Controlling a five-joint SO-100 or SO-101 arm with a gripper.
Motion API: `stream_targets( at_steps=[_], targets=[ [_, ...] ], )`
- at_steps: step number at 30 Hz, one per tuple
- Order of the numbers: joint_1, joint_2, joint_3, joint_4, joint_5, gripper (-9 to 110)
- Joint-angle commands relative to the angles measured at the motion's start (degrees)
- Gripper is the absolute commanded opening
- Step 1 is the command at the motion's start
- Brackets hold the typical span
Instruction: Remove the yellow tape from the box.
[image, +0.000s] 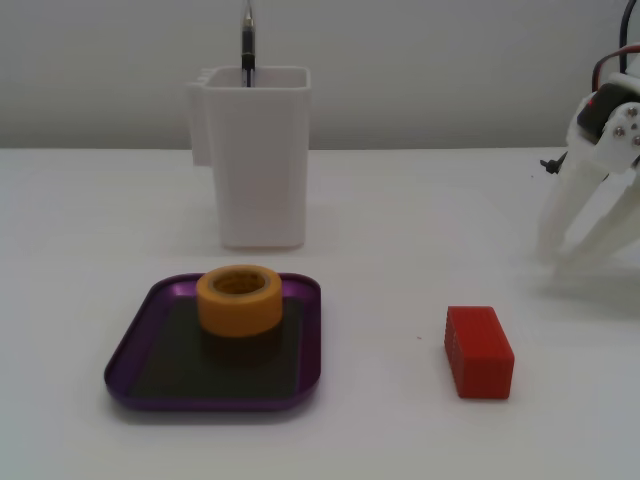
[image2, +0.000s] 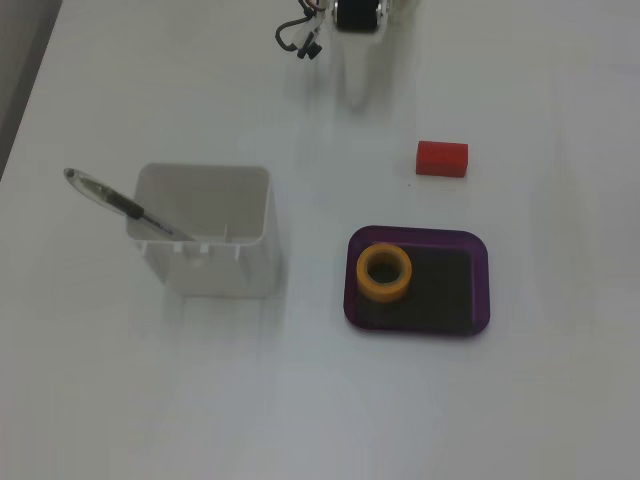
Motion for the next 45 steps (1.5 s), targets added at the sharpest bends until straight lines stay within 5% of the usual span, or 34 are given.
stream_targets(
  at_steps=[1, 16, 26, 35, 45],
  targets=[
    [-1.05, 3.16, 0.35, -0.88, 0.53, -1],
    [-1.05, 3.16, 0.35, -0.97, -0.18, -1],
    [-0.97, 3.16, -4.57, -15.64, -0.09, -1],
    [-0.18, 1.14, -15.03, -16.17, -0.70, 0],
    [-0.88, -37.88, -41.31, -9.23, -11.69, 6]
  ],
)
